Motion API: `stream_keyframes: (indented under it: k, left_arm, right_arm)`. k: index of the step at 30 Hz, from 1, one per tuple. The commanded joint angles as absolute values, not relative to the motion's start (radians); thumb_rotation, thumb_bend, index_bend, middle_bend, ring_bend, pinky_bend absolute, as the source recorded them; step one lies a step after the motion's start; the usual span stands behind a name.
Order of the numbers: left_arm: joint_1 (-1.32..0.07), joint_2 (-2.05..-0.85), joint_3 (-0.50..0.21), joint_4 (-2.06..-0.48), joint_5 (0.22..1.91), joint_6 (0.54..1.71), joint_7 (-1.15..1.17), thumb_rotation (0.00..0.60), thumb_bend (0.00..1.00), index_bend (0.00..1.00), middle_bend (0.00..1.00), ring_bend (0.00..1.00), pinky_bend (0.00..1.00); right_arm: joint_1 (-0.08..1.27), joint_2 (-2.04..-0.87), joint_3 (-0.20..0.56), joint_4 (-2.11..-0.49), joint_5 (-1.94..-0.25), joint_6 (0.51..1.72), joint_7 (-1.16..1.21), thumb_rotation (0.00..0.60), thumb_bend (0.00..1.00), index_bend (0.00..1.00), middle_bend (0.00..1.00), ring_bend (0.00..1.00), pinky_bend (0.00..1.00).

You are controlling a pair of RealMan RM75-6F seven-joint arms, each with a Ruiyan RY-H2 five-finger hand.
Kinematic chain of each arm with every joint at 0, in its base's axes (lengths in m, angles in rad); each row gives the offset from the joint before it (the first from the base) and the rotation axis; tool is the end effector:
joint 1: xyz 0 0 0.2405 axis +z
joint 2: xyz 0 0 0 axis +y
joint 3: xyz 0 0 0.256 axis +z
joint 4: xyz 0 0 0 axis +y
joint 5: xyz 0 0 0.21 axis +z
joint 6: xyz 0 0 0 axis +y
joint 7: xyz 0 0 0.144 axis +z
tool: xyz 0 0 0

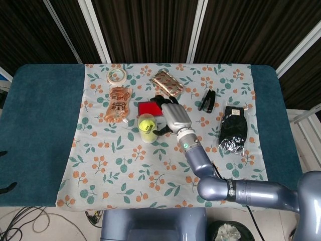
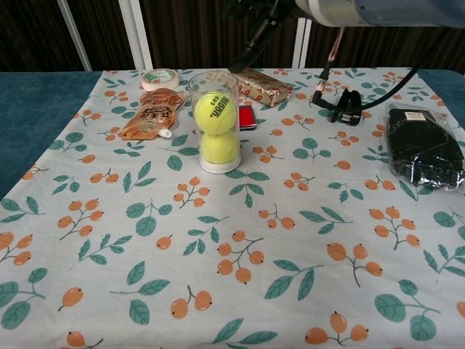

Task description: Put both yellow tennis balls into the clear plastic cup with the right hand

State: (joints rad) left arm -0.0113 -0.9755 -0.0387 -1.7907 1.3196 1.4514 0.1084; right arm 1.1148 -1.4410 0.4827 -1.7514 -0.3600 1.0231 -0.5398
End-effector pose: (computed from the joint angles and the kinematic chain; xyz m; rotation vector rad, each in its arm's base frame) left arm -0.3235 0.1509 0.1903 -1.2490 -1.0012 -0.6772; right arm 0.0070 -0.3902 0.0372 1.6601 -1.2921 1.1088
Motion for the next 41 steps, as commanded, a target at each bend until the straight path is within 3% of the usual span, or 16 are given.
stream_keyframes:
  k: [1,7,13,23,30,41]
  left_arm:
    - [-0.011,-0.973,-0.042,-1.792,1.315,1.452,0.104,0.6,0.04,0.2,0.0,0.0,0.06]
    - [-0.007,-0.98,-0.042,-1.785,1.33,1.472,0.116,0.6,0.04,0.18,0.0,0.0,0.06]
    - [-0.004,-1.003,-0.045,-1.777,1.334,1.494,0.15,0.6,0.04,0.14,0.0,0.0,0.06]
    - [-0.013,-1.038,-0.037,-1.703,1.433,1.522,0.099,0.6,0.04,0.12,0.0,0.0,0.06]
    - [-0.021,-1.048,-0.019,-1.66,1.509,1.533,0.065,0.6,0.04,0.12,0.0,0.0,0.09]
    - [-0.018,-1.073,0.004,-1.645,1.567,1.55,0.101,0.6,0.04,0.12,0.0,0.0,0.09]
  right_arm:
    - [1.023,-1.351,0.404,-1.82,-0.506,1.077,-0.524,0.6,0.24,0.16,0.1,0.17,0.0]
    - [0.806,-1.194,0.276,-1.927,-0.785,1.127,-0.358,0.6,0.24,0.16,0.1,0.17,0.0]
    - [0.614,-1.094,0.126,-1.931,-1.101,1.243,-0.231,0.6,0.24,0.16,0.1,0.17,0.0]
    - [0.347,-1.064,-0.09,-1.875,-1.402,1.461,-0.107,0.6,0.24,0.16,0.1,0.17,0.0]
    - [0.225,-1.101,-0.137,-1.787,-1.455,1.561,-0.072,0.6,0.24,0.16,0.1,0.17,0.0]
    - [0.141,-1.187,-0.095,-1.649,-1.546,1.693,-0.047,0.6,0.24,0.16,0.1,0.16,0.0]
